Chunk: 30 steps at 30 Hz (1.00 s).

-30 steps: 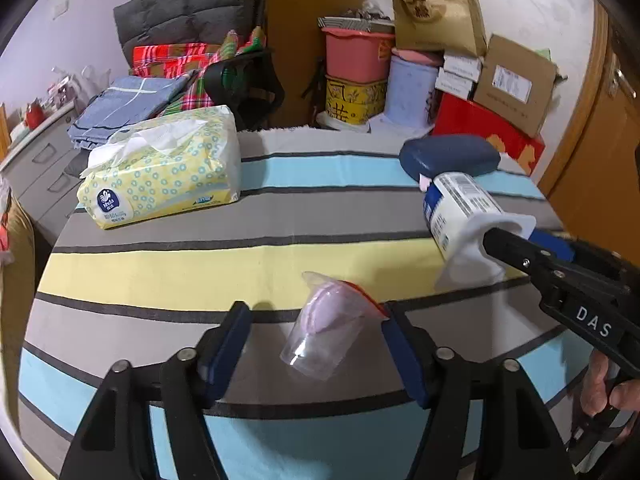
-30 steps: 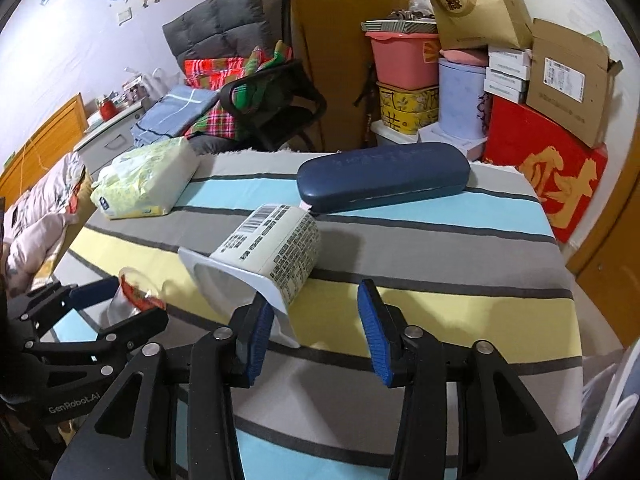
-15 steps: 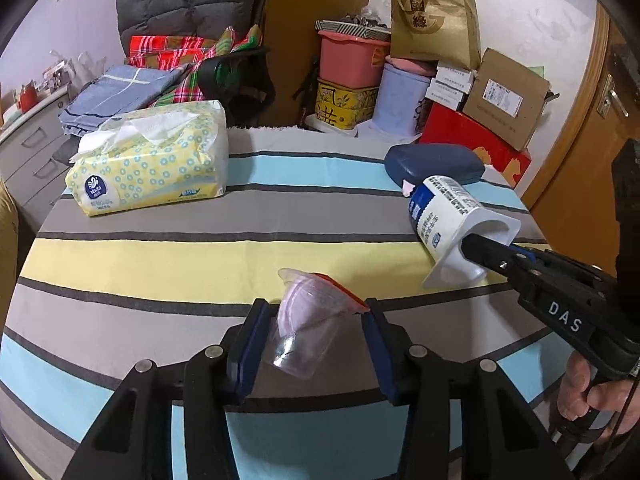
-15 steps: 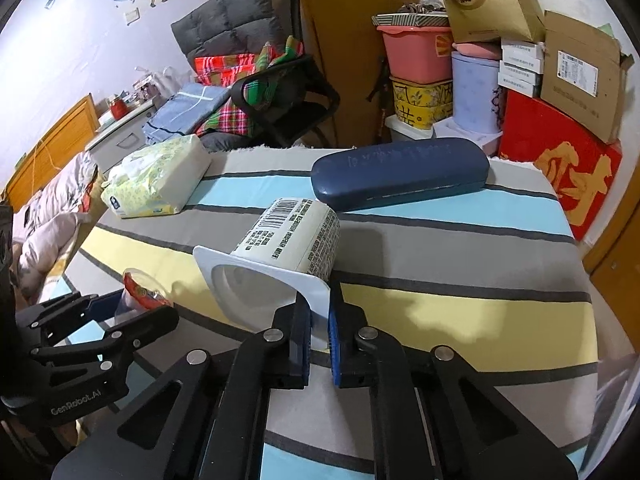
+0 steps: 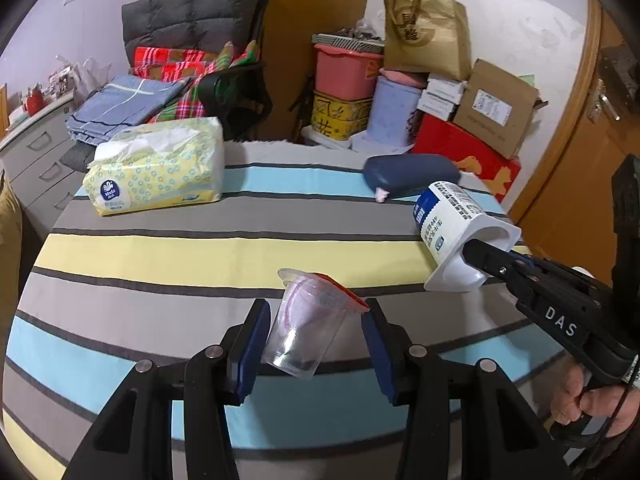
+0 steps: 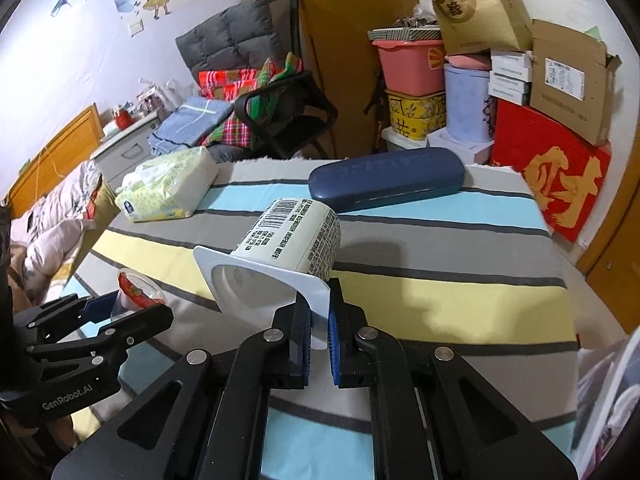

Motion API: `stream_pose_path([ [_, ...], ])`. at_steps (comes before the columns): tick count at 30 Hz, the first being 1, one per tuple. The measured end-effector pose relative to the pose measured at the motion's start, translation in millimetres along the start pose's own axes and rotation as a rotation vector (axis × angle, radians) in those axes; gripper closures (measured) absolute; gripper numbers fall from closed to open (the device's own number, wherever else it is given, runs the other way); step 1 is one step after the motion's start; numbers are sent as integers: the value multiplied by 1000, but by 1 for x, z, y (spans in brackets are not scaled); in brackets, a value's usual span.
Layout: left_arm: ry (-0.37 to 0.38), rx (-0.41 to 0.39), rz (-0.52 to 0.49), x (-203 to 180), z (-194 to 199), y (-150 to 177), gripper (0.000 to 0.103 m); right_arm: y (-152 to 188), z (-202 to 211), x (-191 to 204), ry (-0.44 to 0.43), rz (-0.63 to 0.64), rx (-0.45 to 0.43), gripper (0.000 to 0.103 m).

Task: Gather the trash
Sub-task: 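Carry the yogurt cup and clear cup over the wastebasket and release both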

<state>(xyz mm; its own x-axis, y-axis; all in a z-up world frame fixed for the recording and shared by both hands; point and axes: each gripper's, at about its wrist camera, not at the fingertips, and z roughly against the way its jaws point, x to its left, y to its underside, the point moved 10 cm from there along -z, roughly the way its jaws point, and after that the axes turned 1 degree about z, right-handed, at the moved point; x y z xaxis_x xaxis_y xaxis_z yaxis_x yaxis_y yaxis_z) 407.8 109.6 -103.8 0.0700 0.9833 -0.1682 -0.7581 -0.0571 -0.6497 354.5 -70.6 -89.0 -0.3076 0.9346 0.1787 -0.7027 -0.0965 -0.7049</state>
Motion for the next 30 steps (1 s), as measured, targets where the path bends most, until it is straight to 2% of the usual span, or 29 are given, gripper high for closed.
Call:
stream_pose_path([
  [16,45,-79,-71,-65,53,8,55,7,59,-23,32,-61,-101,96],
  [30,123,-135,-176,-154,97,14,55,15,118,-64,95,-115,-192,96],
])
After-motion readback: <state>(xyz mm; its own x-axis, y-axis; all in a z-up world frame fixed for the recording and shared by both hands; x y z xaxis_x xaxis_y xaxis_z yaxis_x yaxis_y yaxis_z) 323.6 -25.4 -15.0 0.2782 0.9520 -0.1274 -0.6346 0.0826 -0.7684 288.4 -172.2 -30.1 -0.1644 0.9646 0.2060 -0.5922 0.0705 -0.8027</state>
